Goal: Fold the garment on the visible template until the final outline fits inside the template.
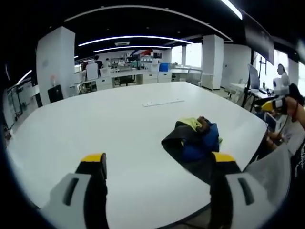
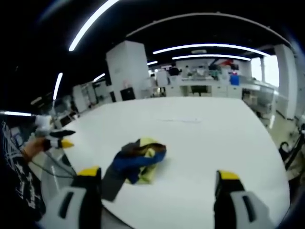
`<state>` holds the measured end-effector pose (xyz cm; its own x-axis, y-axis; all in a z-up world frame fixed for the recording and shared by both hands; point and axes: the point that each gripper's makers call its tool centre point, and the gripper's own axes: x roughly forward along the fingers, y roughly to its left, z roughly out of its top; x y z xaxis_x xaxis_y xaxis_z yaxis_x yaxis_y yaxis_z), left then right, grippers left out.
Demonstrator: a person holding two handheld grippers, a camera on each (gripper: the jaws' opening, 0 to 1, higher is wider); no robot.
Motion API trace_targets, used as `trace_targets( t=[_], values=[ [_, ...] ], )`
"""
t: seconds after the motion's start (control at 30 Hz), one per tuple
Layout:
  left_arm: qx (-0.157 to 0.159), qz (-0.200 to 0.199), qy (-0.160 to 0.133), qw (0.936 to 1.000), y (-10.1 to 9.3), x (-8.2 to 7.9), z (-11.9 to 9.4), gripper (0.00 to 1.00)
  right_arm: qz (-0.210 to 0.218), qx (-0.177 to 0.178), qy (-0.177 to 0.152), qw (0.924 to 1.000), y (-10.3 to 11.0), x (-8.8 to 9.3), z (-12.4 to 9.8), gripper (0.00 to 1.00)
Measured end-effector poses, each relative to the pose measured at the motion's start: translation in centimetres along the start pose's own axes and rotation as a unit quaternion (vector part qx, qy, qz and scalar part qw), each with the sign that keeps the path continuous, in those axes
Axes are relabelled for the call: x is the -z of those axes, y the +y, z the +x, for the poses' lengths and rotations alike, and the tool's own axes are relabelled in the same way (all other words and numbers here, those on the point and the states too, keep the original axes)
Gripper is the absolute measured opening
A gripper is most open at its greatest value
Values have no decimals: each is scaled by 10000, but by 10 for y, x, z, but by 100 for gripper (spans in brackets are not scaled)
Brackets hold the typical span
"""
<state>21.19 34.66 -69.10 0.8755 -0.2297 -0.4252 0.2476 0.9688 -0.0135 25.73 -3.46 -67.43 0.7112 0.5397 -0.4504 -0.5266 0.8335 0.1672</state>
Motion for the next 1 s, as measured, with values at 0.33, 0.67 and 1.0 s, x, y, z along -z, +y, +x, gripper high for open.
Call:
trace_targets(
  t=[0.33, 0.67, 1.0],
  values=[
    [226, 139, -133, 9996, -10, -5, 12, 83, -108, -138, -35, 9998, 2, -7, 9, 99],
    [735, 209, -313, 9966, -27, -11, 33, 71, -78, -298, -188, 9994, 1, -13, 31, 92],
    [1214, 128, -562, 9909, -47, -9, 66, 58, 119, -446, -149, 9988, 2, -2, 63, 83]
  ],
)
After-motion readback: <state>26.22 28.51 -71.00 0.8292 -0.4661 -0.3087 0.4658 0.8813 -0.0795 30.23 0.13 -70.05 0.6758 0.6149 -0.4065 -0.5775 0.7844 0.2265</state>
